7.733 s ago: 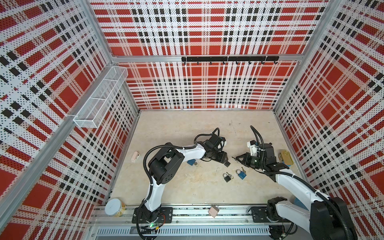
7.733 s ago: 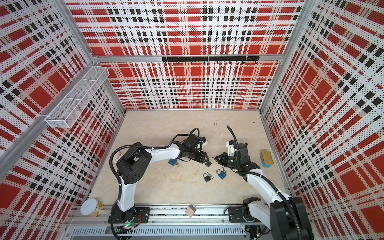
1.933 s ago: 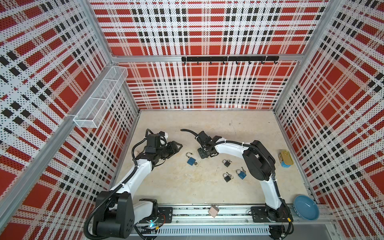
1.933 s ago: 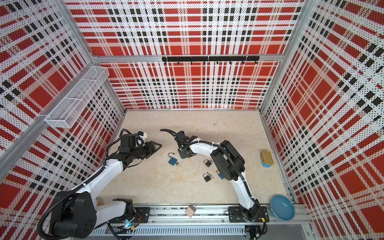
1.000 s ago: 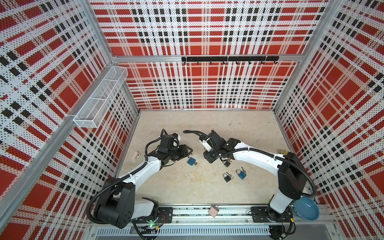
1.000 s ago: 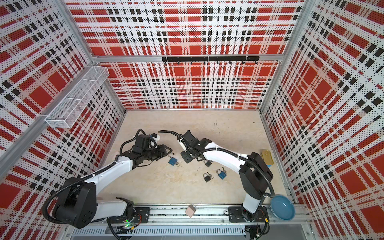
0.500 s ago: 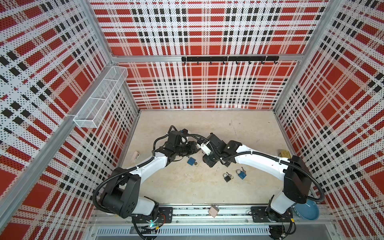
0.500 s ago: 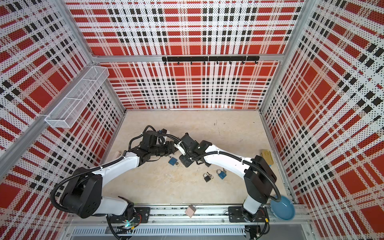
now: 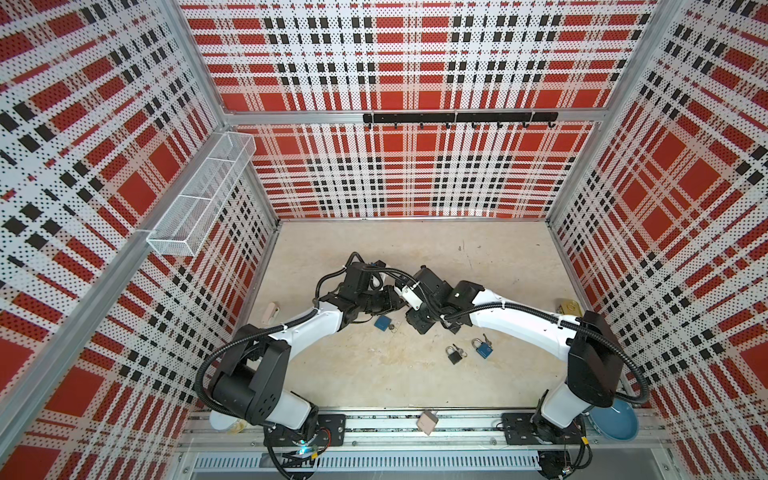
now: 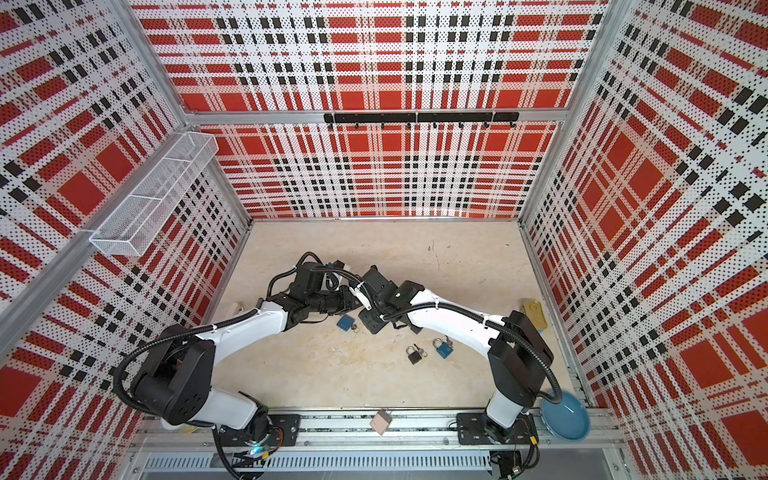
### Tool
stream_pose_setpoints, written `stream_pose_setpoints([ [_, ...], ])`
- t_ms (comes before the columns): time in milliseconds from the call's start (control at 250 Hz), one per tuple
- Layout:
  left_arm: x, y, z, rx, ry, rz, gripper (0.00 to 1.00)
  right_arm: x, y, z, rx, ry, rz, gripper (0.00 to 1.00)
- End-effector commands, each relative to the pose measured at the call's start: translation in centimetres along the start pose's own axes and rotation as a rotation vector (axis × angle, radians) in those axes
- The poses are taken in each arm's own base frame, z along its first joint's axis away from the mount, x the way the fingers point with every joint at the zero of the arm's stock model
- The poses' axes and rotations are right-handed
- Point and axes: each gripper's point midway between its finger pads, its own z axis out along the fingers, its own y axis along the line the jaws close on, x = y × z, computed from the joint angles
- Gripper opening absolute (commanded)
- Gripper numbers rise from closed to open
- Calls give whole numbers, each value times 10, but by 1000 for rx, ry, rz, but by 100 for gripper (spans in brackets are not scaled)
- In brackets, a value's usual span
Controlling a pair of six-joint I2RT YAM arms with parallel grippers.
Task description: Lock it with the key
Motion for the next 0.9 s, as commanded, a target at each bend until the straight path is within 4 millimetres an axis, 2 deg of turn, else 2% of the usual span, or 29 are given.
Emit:
stream_pose_setpoints([
  [0, -8, -16, 5, 44, -4, 31, 40, -15, 2, -16, -1, -65, -14, 23],
  [376, -6, -17, 15, 45, 15, 29, 37, -16, 2, -18, 3, -71, -14, 23],
  [628, -8, -16, 17, 49, 10, 16, 37, -16, 2, -20, 5, -76, -19, 22],
  [896, -11, -17, 17, 79, -2, -16, 33, -14, 2, -22, 6, -79, -20, 20],
])
